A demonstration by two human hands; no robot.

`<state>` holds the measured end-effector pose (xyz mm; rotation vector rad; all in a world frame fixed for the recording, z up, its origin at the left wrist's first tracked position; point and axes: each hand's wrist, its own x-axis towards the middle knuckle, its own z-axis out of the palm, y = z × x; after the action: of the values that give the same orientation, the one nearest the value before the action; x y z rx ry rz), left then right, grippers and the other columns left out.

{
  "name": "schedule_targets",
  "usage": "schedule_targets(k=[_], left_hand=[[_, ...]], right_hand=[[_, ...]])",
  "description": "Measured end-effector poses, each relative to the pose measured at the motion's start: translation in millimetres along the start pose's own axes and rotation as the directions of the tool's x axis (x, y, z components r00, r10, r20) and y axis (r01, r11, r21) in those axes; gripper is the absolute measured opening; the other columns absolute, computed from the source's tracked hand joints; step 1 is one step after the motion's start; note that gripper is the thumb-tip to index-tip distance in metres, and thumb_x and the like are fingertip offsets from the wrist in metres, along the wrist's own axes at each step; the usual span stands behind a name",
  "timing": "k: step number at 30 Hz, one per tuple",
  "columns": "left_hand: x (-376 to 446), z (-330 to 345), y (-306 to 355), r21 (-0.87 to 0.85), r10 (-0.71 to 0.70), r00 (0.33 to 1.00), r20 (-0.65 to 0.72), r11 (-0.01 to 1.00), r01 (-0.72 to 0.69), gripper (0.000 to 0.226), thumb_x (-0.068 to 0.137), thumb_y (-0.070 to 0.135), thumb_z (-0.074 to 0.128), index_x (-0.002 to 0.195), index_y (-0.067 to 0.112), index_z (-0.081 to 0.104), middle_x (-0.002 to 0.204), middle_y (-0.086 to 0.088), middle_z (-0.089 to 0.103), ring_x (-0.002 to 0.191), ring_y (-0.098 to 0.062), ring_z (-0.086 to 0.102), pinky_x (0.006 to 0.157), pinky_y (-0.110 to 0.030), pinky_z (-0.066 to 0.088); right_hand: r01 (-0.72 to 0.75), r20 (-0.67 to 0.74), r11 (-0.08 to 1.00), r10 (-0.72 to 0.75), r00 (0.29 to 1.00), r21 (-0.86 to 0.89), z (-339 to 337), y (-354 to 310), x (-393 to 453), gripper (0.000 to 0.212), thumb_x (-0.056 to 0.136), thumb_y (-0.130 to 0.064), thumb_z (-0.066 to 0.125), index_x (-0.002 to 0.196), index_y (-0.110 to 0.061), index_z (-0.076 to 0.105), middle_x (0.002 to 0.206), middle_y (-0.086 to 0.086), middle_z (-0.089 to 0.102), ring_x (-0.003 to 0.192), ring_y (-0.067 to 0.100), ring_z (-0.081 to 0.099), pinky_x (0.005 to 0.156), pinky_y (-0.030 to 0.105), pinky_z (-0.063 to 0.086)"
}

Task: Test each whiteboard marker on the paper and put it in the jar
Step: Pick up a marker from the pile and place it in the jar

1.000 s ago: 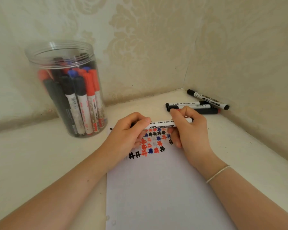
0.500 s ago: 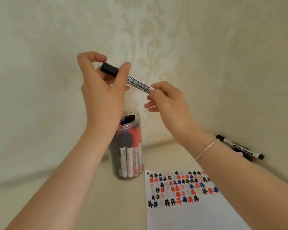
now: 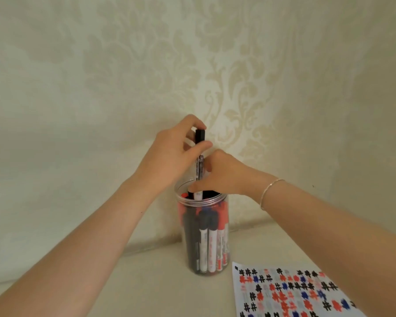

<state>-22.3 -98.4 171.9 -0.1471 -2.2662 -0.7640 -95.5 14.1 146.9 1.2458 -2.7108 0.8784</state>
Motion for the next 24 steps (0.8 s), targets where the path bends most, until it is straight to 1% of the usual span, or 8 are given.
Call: schedule_targets(k=[2, 4, 7, 10, 13, 16, 21, 24], left_hand=[[-8, 4, -6, 0.056, -0.007, 0.999, 0.048, 0.998, 0.005, 0.019, 0.087, 0.031, 0.067, 0.099, 0.029, 0.054, 0.084, 0.011, 0.063, 0.065, -0.01, 0.066, 0.069, -0.031, 0.055], [-13, 8, -12, 0.083, -0.03, 0.996, 0.084, 0.996, 0.024, 0.019, 0.087, 0.03, 0.067, 0.097, 0.028, 0.05, 0.083, 0.011, 0.062, 0.065, -0.008, 0.064, 0.067, -0.025, 0.052], [-18, 8, -19, 0.083, -0.074, 0.993, 0.094, 0.994, 0.066, 0.021, 0.086, 0.03, 0.069, 0.095, 0.028, 0.05, 0.084, 0.01, 0.064, 0.072, -0.005, 0.065, 0.07, -0.02, 0.05], [-18, 3, -20, 0.059, -0.123, 0.982, 0.143, 0.992, 0.116, 0.022, 0.084, 0.027, 0.071, 0.1, 0.028, 0.056, 0.093, 0.008, 0.067, 0.083, -0.006, 0.067, 0.08, -0.025, 0.053], [-15, 1, -14, 0.074, -0.15, 0.973, 0.176, 0.988, 0.139, 0.028, 0.081, 0.018, 0.074, 0.101, 0.028, 0.057, 0.093, 0.003, 0.067, 0.081, -0.009, 0.069, 0.083, -0.033, 0.055], [-14, 3, -9, 0.16, -0.144, 0.974, 0.177, 0.98, 0.116, 0.029, 0.082, 0.017, 0.073, 0.104, 0.025, 0.057, 0.091, 0.001, 0.068, 0.08, -0.012, 0.068, 0.082, -0.035, 0.054], [-18, 4, -6, 0.296, -0.097, 0.986, 0.139, 0.954, 0.052, 0.029, 0.084, 0.021, 0.07, 0.109, 0.022, 0.054, 0.092, 0.003, 0.066, 0.078, -0.016, 0.067, 0.08, -0.036, 0.053], [-15, 1, -7, 0.295, -0.124, 0.972, 0.201, 0.954, 0.06, 0.03, 0.086, 0.023, 0.069, 0.107, 0.023, 0.048, 0.094, 0.001, 0.065, 0.074, -0.016, 0.068, 0.078, -0.039, 0.054]], right_hand=[[-0.015, 0.048, 0.984, 0.006, 0.999, 0.176, -1, 0, -5, 0.032, 0.075, -0.029, 0.075, 0.074, -0.001, 0.06, 0.064, 0.004, 0.049, 0.062, 0.016, 0.047, 0.056, 0.024, 0.04], [-0.044, 0.063, 0.96, 0.028, 0.998, 0.275, -3, 5, -12, 0.021, 0.076, -0.017, 0.073, 0.068, -0.005, 0.057, 0.058, 0.003, 0.042, 0.058, 0.016, 0.041, 0.052, 0.021, 0.032], [-0.09, 0.005, 0.86, 0.101, 0.995, 0.503, -5, 15, -23, 0.01, 0.079, -0.009, 0.067, 0.088, -0.012, 0.068, 0.08, -0.002, 0.063, 0.076, 0.011, 0.058, 0.065, 0.017, 0.043], [-0.102, -0.261, 0.805, 0.305, 0.916, 0.584, 2, 43, -36, 0.019, 0.081, -0.002, 0.057, 0.09, -0.016, 0.067, 0.093, 0.001, 0.066, 0.09, 0.018, 0.062, 0.081, 0.028, 0.05], [-0.372, -0.211, 0.926, 0.377, 0.902, 0.065, 16, 81, -60, 0.028, 0.083, -0.003, 0.048, 0.108, -0.014, 0.056, 0.11, 0.007, 0.055, 0.098, 0.024, 0.054, 0.081, 0.029, 0.044], [-0.446, -0.078, 0.764, 0.467, 0.881, -0.467, 29, 111, -87, 0.043, 0.087, -0.009, 0.045, 0.129, -0.014, 0.035, 0.125, 0.012, 0.041, 0.114, 0.031, 0.044, 0.092, 0.039, 0.04], [-0.523, -0.099, 0.443, 0.687, 0.72, -0.728, 29, 147, -113, 0.046, 0.092, -0.011, 0.044, 0.137, -0.012, 0.036, 0.139, 0.016, 0.04, 0.126, 0.036, 0.043, 0.103, 0.053, 0.036], [-0.506, -0.033, 0.491, 0.693, 0.72, -0.709, 28, 160, -120, 0.039, 0.094, -0.01, 0.047, 0.133, -0.012, 0.044, 0.135, 0.011, 0.046, 0.125, 0.03, 0.045, 0.102, 0.046, 0.041]])
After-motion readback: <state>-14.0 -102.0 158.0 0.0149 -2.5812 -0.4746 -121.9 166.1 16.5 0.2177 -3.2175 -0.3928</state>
